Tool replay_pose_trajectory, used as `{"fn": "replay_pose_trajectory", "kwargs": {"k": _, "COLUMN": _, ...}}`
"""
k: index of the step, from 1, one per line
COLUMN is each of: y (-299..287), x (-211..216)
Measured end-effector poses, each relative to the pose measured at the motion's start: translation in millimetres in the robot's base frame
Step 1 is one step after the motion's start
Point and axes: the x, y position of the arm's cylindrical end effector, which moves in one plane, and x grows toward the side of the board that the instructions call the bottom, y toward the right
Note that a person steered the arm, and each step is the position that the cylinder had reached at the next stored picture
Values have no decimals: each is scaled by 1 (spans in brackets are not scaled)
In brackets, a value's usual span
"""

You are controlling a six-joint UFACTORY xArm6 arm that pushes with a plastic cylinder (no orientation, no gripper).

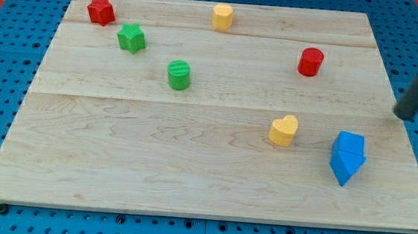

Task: Point your arm at the bottom right side of the board

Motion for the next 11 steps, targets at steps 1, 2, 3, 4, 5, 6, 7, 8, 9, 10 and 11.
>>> {"fn": "replay_pose_trajectory", "kwargs": {"k": 1, "y": 27, "x": 53}}
{"fn": "replay_pose_trajectory", "kwargs": {"k": 2, "y": 8, "x": 107}}
{"fn": "replay_pose_trajectory", "kwargs": {"k": 3, "y": -81, "x": 129}}
{"fn": "replay_pose_trajectory", "kwargs": {"k": 4, "y": -153, "x": 111}}
{"fn": "replay_pose_trajectory", "kwargs": {"k": 5, "y": -154, "x": 101}}
{"fn": "replay_pose_trajectory", "kwargs": {"k": 6, "y": -161, "x": 131}}
{"fn": "replay_pose_trajectory", "kwargs": {"k": 7, "y": -146, "x": 163}}
{"fn": "replay_pose_trajectory", "kwargs": {"k": 8, "y": -91, "x": 163}}
{"fn": "replay_pose_trajectory", "kwargs": {"k": 9, "y": -71, "x": 159}}
{"fn": "replay_pose_trajectory", "kwargs": {"k": 10, "y": -71, "x": 159}}
{"fn": "replay_pose_trajectory", "kwargs": {"k": 11, "y": -72, "x": 138}}
